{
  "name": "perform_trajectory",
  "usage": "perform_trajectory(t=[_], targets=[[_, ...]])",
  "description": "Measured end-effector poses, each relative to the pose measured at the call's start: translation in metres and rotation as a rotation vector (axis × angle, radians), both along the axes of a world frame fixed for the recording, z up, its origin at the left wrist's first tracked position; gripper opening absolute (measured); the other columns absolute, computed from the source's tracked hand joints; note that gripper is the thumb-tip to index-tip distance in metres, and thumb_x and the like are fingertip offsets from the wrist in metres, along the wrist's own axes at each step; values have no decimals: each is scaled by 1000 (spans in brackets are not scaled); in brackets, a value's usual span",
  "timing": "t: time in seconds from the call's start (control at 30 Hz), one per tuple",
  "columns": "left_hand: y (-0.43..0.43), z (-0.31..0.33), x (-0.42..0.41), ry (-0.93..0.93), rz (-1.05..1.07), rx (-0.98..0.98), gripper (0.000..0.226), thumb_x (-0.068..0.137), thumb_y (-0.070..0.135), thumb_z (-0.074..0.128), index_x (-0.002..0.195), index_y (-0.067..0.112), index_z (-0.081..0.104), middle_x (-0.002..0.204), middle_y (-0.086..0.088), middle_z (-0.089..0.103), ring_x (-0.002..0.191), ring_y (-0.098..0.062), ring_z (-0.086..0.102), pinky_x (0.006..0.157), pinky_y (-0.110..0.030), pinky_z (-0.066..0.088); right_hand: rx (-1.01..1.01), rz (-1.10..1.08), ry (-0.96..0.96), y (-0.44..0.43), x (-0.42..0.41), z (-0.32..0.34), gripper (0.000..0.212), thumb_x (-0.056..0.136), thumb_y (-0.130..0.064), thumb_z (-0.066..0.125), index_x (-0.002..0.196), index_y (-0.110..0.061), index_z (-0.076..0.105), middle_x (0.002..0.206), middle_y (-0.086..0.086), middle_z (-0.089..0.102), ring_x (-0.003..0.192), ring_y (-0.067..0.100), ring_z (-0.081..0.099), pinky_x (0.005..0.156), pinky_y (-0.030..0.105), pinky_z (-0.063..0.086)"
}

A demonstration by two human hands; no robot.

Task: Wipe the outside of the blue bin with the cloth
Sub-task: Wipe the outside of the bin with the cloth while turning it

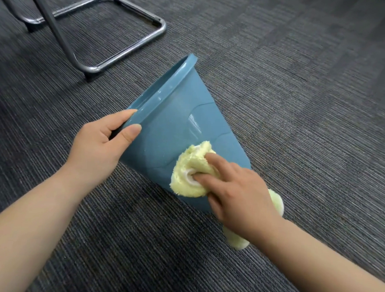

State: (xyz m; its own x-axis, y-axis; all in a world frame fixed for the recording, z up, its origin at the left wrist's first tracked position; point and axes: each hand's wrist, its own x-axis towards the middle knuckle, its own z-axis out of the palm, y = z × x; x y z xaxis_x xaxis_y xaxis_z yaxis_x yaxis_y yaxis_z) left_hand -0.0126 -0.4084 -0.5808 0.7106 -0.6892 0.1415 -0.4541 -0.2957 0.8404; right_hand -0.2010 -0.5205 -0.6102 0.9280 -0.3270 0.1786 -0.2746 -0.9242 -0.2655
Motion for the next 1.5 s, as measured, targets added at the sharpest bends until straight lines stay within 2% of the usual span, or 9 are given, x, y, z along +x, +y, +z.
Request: perform_trajectory(t=[0.1, 0.2, 0.37, 0.57, 0.7, 0.8, 1.13, 1.33, 1.5], targets=[[2, 2, 2, -3, 10, -4, 29, 85, 15, 53, 109, 32, 54, 98, 24, 56, 78, 26, 49, 76, 3, 36, 85, -132, -22, -16, -3, -1, 30, 61, -9, 70, 90, -18, 69, 111, 16, 65, 64, 31, 65, 49, 31, 48], [1, 3, 0, 26, 7, -19, 29, 86, 13, 52, 102, 37, 53, 95, 24, 57, 76, 25, 50, 73, 3, 36, 146, -291, -18, -28, -5, -3, 32, 67, -7, 69, 97, -16, 67, 119, 16, 60, 73, 35, 64, 52, 32, 44], [0, 1, 1, 20, 27, -1, 27, 86, 16, 52, 109, 29, 57, 97, 21, 58, 78, 21, 51, 74, 3, 35, 41, -183, -72, -16, -7, -10, 35, 52, -5, 77, 85, -13, 70, 104, 20, 66, 56, 32, 64, 41, 30, 49], [-1, 2, 1, 10, -4, -20, 29, 87, 14, 51, 99, 40, 55, 92, 26, 58, 79, 24, 51, 72, 3, 36, -33, -34, -55, -10, -9, -18, 35, 52, -12, 76, 85, -18, 70, 103, 15, 68, 54, 26, 62, 43, 24, 45], [7, 0, 5, 64, 4, -14, 33, 85, 21, 53, 88, 53, 59, 81, 38, 63, 86, 11, 56, 86, -18, 43, -3, -138, -50, -28, -15, -21, 24, 64, -10, 64, 87, -15, 69, 105, 19, 67, 55, 31, 63, 43, 30, 48], [10, 1, 5, 70, 24, -12, 35, 84, 22, 52, 82, 57, 59, 81, 41, 62, 87, 5, 57, 90, -32, 44, 21, -211, -31, -34, -15, -23, 30, 58, -2, 74, 87, -12, 69, 106, 22, 65, 56, 35, 62, 42, 34, 48], [6, 0, 9, 66, 61, -10, 26, 75, 37, 50, 80, 61, 58, 76, 44, 60, 77, 18, 54, 83, -29, 44, -102, 31, -17, -8, -12, -28, 36, 48, -19, 78, 83, -20, 69, 100, 10, 70, 52, 23, 60, 45, 22, 45], [11, -4, 15, 89, 108, -18, 25, 75, 35, 51, 82, 58, 60, 78, 42, 62, 85, 4, 57, 89, -36, 46, -22, -178, 17, -36, -23, -32, 31, 54, -6, 79, 83, -12, 69, 104, 21, 67, 54, 33, 63, 42, 33, 47], [6, -2, 14, 64, 126, -8, 26, 75, 37, 50, 80, 61, 58, 74, 44, 60, 73, 18, 53, 81, -29, 44, -62, -199, 32, -29, -21, -33, 31, 49, -7, 80, 77, -12, 68, 97, 19, 68, 47, 30, 60, 38, 27, 43]])
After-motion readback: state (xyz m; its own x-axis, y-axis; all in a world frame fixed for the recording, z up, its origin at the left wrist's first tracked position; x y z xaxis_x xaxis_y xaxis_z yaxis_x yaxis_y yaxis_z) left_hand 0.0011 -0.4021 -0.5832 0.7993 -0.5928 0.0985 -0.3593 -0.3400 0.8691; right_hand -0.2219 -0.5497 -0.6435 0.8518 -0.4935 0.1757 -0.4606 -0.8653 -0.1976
